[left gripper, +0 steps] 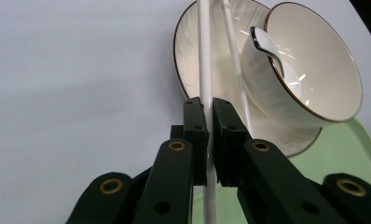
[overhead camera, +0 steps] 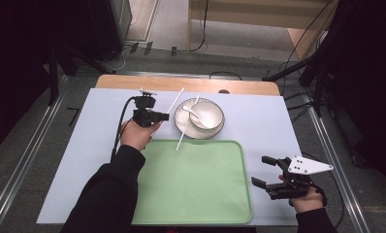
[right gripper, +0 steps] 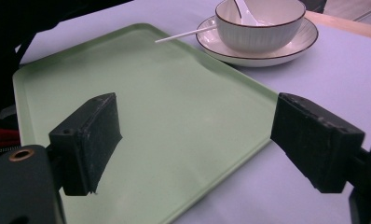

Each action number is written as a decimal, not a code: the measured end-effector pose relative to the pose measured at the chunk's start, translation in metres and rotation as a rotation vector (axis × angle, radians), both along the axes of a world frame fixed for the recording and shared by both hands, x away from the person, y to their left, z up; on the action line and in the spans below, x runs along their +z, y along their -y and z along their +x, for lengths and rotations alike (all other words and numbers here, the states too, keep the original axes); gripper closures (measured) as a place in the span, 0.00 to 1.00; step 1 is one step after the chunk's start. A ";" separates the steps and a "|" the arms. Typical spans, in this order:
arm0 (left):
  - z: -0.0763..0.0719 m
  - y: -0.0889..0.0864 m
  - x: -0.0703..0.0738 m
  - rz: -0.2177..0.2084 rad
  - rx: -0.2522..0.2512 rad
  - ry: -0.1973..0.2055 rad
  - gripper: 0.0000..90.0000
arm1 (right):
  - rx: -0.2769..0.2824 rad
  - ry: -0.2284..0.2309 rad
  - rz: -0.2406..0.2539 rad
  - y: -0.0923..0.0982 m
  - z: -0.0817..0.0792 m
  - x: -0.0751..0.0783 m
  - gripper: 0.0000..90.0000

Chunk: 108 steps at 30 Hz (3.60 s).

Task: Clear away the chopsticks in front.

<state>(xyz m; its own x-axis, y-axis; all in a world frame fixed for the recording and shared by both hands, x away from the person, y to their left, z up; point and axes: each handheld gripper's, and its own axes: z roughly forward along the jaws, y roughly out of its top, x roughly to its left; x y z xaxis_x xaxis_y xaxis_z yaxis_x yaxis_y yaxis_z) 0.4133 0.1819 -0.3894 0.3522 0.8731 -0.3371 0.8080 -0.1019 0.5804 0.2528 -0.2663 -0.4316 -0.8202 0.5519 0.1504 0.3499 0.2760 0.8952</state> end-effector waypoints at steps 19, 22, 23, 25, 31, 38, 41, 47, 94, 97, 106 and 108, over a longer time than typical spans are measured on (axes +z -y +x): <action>-0.079 -0.042 -0.003 -0.014 -0.085 0.039 0.96 | 0.001 0.001 -0.001 0.000 -0.001 0.000 0.18; -0.092 -0.045 -0.003 -0.032 -0.094 0.040 0.96 | 0.003 0.002 -0.002 -0.001 -0.001 0.001 0.18; -0.096 -0.045 -0.002 -0.036 -0.099 0.043 0.96 | 0.003 0.002 -0.003 -0.001 -0.001 0.001 0.18; -0.100 -0.045 -0.001 -0.041 -0.105 0.048 0.96 | 0.005 0.003 -0.003 -0.001 -0.001 0.001 0.18; -0.123 -0.035 -0.002 -0.062 -0.176 0.065 0.96 | 0.010 0.001 -0.008 -0.002 -0.001 0.001 0.18; -0.132 -0.019 -0.005 -0.065 -0.241 0.052 0.96 | 0.011 -0.002 -0.008 -0.002 -0.001 0.000 0.18; -0.133 -0.012 -0.011 -0.056 -0.266 0.039 0.96 | 0.012 -0.002 -0.010 -0.002 -0.001 0.001 0.18; -0.134 0.001 -0.023 -0.052 -0.302 0.010 0.96 | 0.013 -0.002 -0.011 -0.002 0.000 0.000 0.18; -0.124 0.007 -0.061 0.040 -0.380 -0.061 0.75 | 0.032 -0.012 -0.022 -0.005 0.000 0.000 0.18; -0.123 0.006 -0.058 0.012 -0.381 -0.059 0.69 | 0.033 -0.014 -0.025 -0.005 0.000 0.000 0.18; -0.122 0.002 -0.046 -0.011 -0.422 -0.010 0.46 | 0.033 -0.014 -0.019 -0.004 0.000 -0.001 0.18; -0.122 0.001 -0.044 -0.010 -0.432 0.002 0.41 | 0.035 -0.013 -0.022 -0.005 0.001 -0.001 0.18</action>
<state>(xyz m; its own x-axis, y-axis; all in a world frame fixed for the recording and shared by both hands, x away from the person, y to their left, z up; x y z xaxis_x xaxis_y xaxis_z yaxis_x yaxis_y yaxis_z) 0.2915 0.1805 -0.4334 0.6855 0.6421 -0.3432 0.6909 -0.4250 0.5848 0.2533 -0.2618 -0.4323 -0.8370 0.5264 0.1494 0.3512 0.3075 0.8844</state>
